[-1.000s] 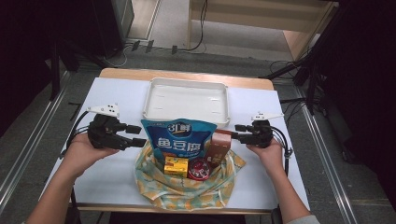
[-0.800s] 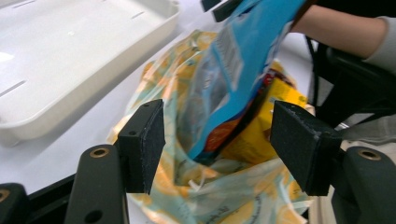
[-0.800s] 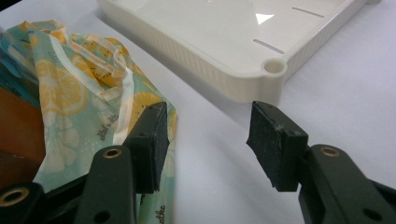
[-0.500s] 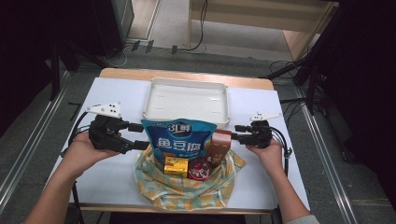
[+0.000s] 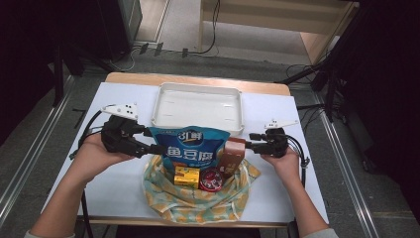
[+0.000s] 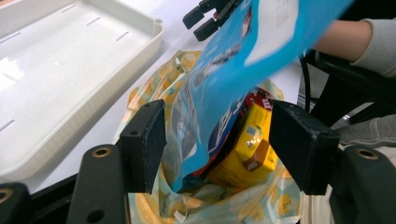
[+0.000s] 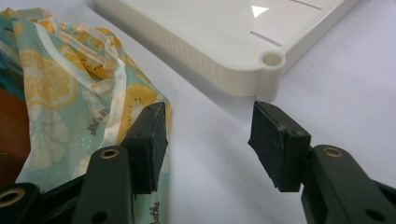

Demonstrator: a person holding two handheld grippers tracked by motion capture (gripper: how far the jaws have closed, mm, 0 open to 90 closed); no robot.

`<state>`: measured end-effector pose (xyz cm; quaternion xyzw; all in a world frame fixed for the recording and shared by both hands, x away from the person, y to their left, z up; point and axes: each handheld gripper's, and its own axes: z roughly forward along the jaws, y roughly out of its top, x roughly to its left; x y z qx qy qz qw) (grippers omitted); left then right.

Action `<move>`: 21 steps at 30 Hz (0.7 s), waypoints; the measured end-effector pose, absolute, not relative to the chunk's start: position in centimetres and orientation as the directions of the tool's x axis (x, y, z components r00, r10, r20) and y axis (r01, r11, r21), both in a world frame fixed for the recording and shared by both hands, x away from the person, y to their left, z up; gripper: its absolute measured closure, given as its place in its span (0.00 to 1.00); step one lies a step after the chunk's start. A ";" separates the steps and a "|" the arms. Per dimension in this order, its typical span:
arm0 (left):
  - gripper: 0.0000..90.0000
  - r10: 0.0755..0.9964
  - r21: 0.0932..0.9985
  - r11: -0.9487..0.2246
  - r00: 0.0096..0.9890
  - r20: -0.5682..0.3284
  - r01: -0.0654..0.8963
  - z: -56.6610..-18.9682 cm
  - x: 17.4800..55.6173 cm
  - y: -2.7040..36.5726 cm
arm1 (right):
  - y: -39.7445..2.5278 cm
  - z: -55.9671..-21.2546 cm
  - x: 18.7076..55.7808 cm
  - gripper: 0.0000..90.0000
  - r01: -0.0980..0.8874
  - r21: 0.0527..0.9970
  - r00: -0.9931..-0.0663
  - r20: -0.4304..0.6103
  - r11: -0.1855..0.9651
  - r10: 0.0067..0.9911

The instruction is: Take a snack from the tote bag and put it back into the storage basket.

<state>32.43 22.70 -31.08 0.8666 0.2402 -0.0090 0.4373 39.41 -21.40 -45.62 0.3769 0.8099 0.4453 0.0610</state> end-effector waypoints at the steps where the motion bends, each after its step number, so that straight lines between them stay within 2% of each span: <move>1: 0.42 0.412 0.753 -0.501 0.883 -0.226 0.427 -30.9 32.5 22.5 | -21.4 -45.6 39.4 0.52 0.556 0.767 -0.710 0.237 0.320 0.664; 8: 0.45 0.401 0.749 -0.518 0.891 -0.214 0.413 -30.1 33.1 21.6 | -21.4 -45.6 39.4 0.52 0.558 0.767 -0.704 0.236 0.317 0.670; 14: 0.55 0.402 0.723 -0.559 0.895 -0.193 0.406 -30.1 33.5 20.5 | -21.4 -45.6 39.5 0.53 0.558 0.766 -0.704 0.234 0.318 0.671; 21: 0.68 0.369 0.708 -0.581 0.905 -0.211 0.401 -30.7 34.3 19.6 | -21.4 -45.6 39.5 0.53 0.559 0.765 -0.704 0.234 0.320 0.671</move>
